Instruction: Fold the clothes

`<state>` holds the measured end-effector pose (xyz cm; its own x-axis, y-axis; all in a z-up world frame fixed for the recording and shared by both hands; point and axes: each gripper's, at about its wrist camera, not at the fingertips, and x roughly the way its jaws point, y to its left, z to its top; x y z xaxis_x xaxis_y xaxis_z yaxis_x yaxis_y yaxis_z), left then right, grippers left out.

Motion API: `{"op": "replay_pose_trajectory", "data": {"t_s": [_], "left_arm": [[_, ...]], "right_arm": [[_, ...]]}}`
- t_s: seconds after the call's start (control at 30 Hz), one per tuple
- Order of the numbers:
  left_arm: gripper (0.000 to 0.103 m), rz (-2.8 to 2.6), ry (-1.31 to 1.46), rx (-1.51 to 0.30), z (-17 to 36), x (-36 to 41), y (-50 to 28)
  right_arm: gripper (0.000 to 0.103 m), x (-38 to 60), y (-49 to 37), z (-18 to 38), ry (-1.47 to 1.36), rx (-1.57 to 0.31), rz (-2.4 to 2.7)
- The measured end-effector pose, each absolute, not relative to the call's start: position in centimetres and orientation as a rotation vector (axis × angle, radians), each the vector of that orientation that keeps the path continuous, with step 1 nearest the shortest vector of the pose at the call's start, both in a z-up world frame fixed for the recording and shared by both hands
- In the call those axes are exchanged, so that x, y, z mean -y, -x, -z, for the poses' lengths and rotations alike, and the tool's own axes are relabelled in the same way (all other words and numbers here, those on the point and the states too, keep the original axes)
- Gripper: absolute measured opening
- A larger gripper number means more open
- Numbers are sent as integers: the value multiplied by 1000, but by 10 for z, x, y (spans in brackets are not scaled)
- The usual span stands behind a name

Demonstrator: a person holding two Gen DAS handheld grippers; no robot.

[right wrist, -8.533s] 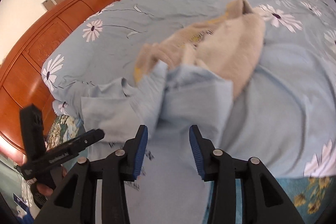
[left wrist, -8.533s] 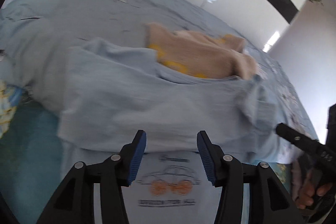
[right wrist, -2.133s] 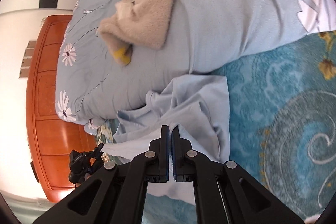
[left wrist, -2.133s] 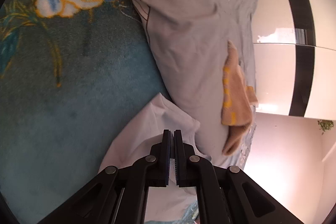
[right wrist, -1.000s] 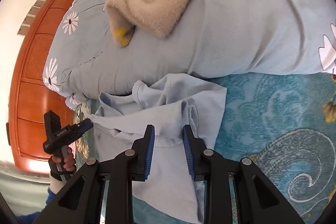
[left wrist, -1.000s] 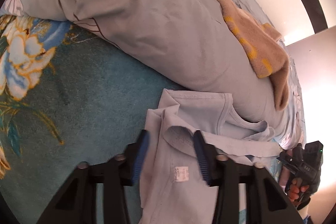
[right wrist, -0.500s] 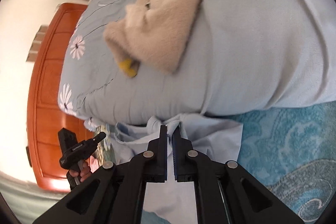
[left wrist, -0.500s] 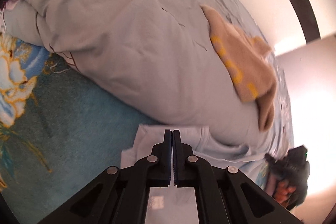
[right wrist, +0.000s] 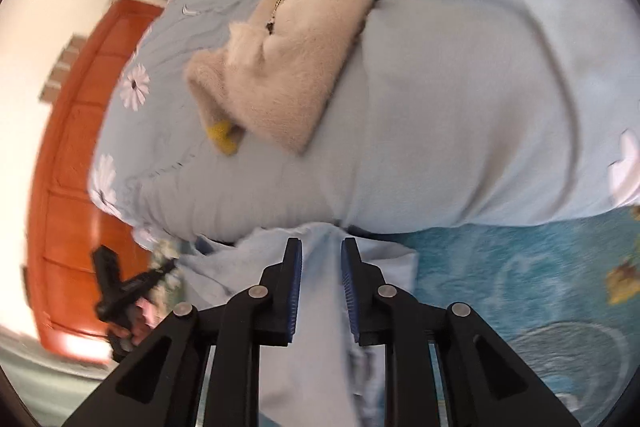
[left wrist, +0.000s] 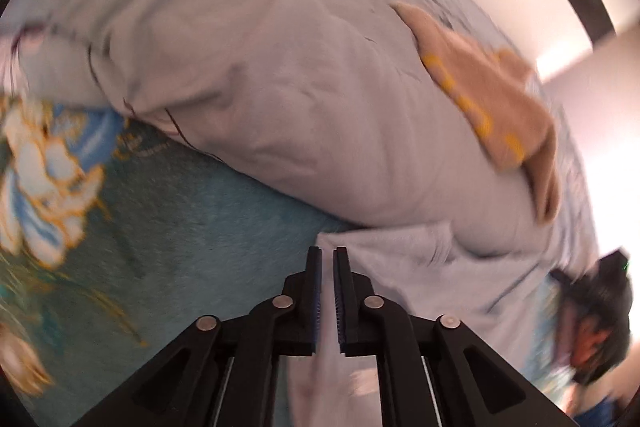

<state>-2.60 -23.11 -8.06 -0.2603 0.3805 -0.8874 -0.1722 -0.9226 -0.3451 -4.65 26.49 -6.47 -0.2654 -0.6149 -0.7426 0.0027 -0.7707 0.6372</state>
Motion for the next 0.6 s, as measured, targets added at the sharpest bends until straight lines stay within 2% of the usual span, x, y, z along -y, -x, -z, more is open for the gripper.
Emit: {"op": "replay_pose_trajectory", "data": {"t_s": [0.03,0.1,0.2,0.27,0.53,0.57,0.6], "left_arm": [[16,-2241,1633,164,78,227,21],[34,-2210,1614,92,78,223,15],[41,-2191,1596,7,82,213,16],[42,-2183,1589,-62,85,205,15],[41,-2171,1539,-238,97,181,11],[36,-2172,1539,-241,99,180,11],[22,-2171,1544,-225,100,181,12]], "right_arm": [[20,-267,44,63,-1600,679,2109],[20,-265,43,66,-1636,576,2119],[22,-253,43,70,-1632,469,2095],[30,-242,47,70,-1613,412,2092],[31,-212,63,67,-1568,269,2116],[31,-207,63,67,-1565,237,2116],[31,-206,64,67,-1561,226,2114]]}}
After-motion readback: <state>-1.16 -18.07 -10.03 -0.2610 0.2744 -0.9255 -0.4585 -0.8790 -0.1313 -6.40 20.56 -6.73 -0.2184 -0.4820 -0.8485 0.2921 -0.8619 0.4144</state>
